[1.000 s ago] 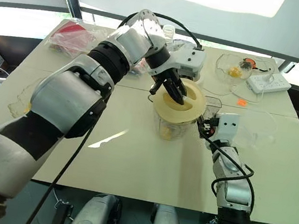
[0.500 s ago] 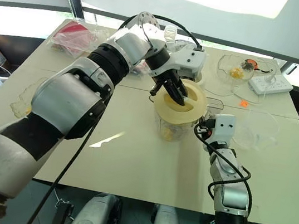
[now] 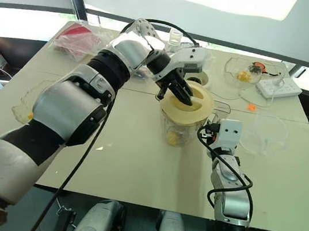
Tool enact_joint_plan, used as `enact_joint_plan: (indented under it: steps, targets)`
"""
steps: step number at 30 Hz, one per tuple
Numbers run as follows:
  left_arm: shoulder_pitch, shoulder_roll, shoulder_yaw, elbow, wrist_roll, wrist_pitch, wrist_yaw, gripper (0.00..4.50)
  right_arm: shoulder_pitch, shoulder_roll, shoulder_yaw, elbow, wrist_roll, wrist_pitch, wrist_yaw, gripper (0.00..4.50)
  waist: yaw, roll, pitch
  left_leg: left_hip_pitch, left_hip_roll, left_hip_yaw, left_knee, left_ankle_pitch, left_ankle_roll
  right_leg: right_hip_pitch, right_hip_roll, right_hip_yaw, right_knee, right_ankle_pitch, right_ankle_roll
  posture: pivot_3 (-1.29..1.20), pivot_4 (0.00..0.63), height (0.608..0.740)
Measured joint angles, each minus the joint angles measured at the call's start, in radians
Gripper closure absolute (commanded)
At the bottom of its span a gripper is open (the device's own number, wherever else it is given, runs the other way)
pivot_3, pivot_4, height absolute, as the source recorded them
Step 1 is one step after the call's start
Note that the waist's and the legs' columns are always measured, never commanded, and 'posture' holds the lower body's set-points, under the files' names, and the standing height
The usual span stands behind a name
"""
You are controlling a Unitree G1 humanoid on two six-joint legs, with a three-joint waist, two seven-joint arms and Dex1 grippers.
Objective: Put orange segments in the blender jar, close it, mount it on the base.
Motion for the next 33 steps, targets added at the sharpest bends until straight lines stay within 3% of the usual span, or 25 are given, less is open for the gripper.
enact_joint_plan:
  steps: [18, 28, 33]
  targets:
    - [0.084, -0.006, -0.032, -0.263, -0.01, 0.368, 0.07, 4.27, -0.005, 0.007, -0.01, -0.013, -0.008, 0.034, -0.016, 3.69, 0.0, 0.001, -0.001, 0.002, -0.001, 0.0, 0.0, 0.0, 0.0, 0.003, -0.001, 0.0, 0.0, -0.001, 0.001, 0.0, 0.15, 0.74]
    - [0.173, 0.031, -0.071, -0.424, -0.028, 0.347, 0.079, 4.27, -0.001, 0.007, -0.011, -0.013, -0.009, 0.034, -0.003, 3.69, -0.001, 0.004, -0.003, 0.003, -0.001, -0.001, -0.001, 0.0, 0.0, 0.003, -0.001, 0.001, 0.0, -0.001, 0.002, 0.0, 0.15, 0.74]
    - [0.203, 0.058, -0.092, -0.475, -0.036, 0.308, 0.093, 1.74, 0.006, 0.007, -0.01, -0.014, -0.007, 0.032, 0.016, 3.69, -0.009, 0.004, -0.003, 0.004, 0.0, -0.001, -0.001, 0.0, 0.0, 0.003, -0.001, 0.002, 0.001, -0.001, 0.002, 0.0, 0.15, 0.74]
